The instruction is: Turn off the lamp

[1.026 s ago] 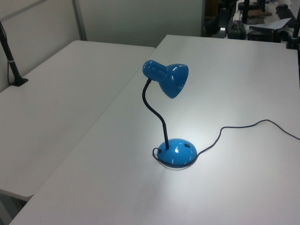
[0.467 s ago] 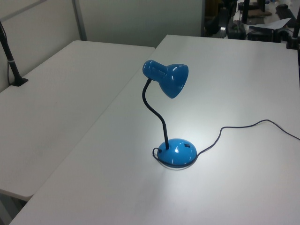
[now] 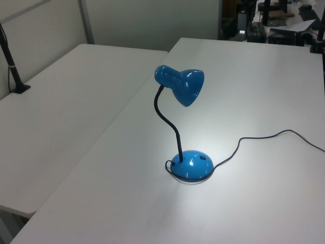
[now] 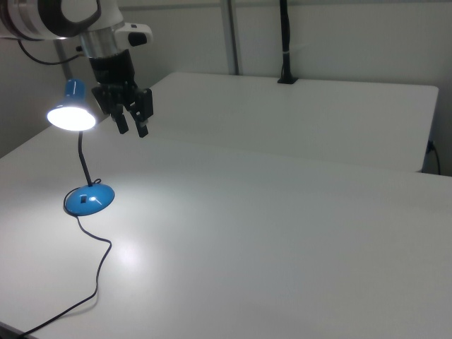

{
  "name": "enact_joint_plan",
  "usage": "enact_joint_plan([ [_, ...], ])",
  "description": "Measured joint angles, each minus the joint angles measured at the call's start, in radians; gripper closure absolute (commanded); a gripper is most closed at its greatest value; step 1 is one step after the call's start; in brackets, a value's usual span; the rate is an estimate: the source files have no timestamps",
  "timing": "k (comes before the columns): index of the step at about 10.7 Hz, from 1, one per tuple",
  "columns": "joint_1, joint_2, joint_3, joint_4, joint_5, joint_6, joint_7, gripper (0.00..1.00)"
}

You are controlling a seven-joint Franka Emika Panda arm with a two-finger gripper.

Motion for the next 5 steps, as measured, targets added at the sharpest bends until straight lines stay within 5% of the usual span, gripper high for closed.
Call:
enact_joint_plan([
  [5,0.000,0.001,0.000,0.000,0.000,0.000,-0.018,1.00],
])
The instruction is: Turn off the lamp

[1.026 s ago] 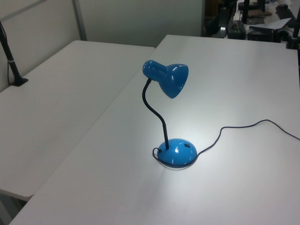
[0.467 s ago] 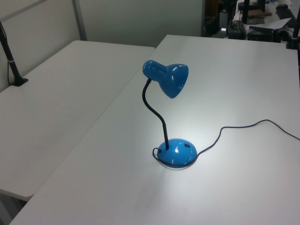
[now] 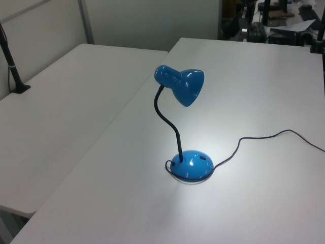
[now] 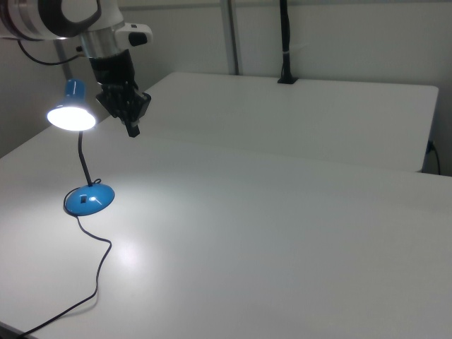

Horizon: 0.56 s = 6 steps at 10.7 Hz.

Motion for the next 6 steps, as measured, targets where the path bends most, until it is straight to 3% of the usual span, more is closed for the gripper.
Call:
enact_joint_plan([
  [6,0.007,0.010,0.011,-0.013,0.000,0.011,-0.008,1.00],
])
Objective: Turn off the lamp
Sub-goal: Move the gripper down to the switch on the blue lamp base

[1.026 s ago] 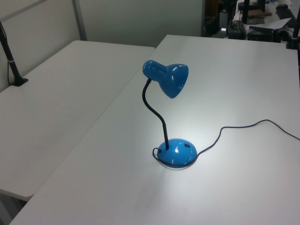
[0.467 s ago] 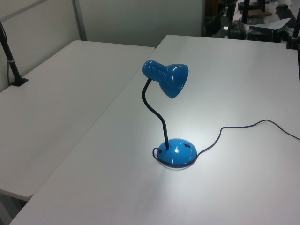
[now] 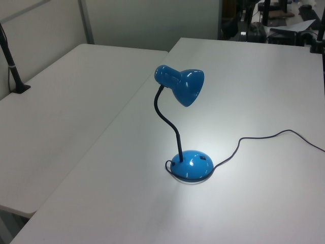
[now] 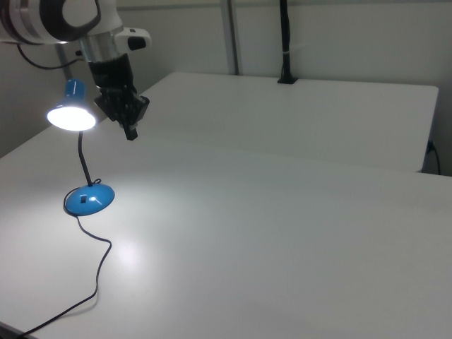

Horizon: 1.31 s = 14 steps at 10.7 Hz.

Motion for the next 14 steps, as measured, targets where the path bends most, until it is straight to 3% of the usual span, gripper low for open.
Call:
enact_joint_plan([
  [2,0.023,0.000,0.007,-0.060,0.000,0.053,-0.011,1.00],
  [5,0.062,-0.036,0.013,-0.235,0.001,0.213,-0.111,1.00],
  [9,0.209,-0.032,0.016,-0.418,0.001,0.414,-0.122,1.00],
  [14,0.330,0.056,0.029,-0.474,0.000,0.670,-0.123,1.00],
])
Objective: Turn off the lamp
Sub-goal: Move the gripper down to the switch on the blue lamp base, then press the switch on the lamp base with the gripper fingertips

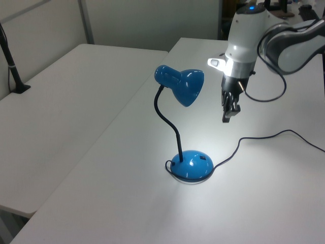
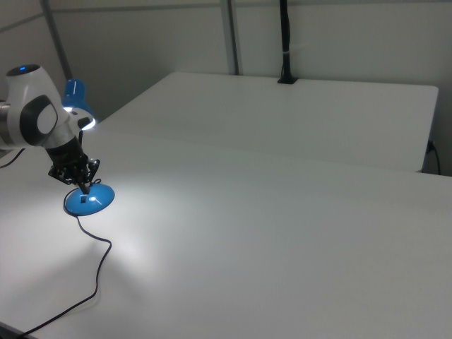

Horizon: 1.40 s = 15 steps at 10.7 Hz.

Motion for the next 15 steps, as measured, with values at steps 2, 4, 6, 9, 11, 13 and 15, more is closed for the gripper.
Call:
enact_joint_plan([
  [2,0.043,0.047,0.002,-0.029,0.000,0.137,0.000,1.00],
  [4,0.057,0.093,0.002,-0.056,0.000,0.274,0.018,1.00],
  [6,0.057,0.143,0.012,-0.062,0.000,0.371,0.028,1.00],
  [9,0.058,0.178,0.033,-0.060,0.000,0.436,0.034,1.00],
  [11,0.058,0.178,0.042,-0.058,0.000,0.441,0.035,1.00],
  [13,0.058,0.178,0.044,-0.058,0.000,0.441,0.035,1.00],
  [15,0.058,0.181,0.044,-0.058,0.000,0.441,0.036,1.00],
])
